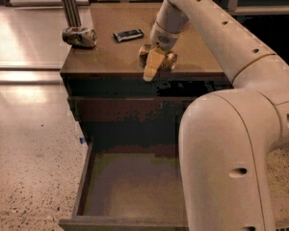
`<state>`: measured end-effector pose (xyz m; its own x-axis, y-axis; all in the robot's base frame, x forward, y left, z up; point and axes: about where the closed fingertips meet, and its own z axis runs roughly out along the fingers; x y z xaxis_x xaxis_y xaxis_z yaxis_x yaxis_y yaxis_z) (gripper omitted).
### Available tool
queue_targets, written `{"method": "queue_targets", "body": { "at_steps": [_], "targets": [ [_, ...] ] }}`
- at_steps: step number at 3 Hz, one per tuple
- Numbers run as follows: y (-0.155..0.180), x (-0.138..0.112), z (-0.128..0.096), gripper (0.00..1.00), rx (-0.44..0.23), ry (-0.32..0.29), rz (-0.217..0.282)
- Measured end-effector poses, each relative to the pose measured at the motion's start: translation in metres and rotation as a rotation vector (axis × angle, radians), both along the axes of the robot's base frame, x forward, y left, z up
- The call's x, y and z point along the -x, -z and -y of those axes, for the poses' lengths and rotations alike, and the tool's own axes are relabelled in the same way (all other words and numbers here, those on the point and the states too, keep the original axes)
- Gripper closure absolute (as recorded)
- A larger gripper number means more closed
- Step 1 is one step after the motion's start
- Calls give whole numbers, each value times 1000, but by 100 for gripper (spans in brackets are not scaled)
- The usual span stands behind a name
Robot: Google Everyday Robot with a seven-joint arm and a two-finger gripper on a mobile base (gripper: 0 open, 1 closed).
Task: Place orange can into middle drawer
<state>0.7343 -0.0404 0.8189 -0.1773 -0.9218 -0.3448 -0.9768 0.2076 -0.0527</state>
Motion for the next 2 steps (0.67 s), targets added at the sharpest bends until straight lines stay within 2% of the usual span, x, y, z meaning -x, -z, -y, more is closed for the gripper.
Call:
{"method": "queue_targets", "body": {
  "at_steps": [2],
  "targets": [
    [2,-2,-1,65,-2,-2,2]
  ]
}}
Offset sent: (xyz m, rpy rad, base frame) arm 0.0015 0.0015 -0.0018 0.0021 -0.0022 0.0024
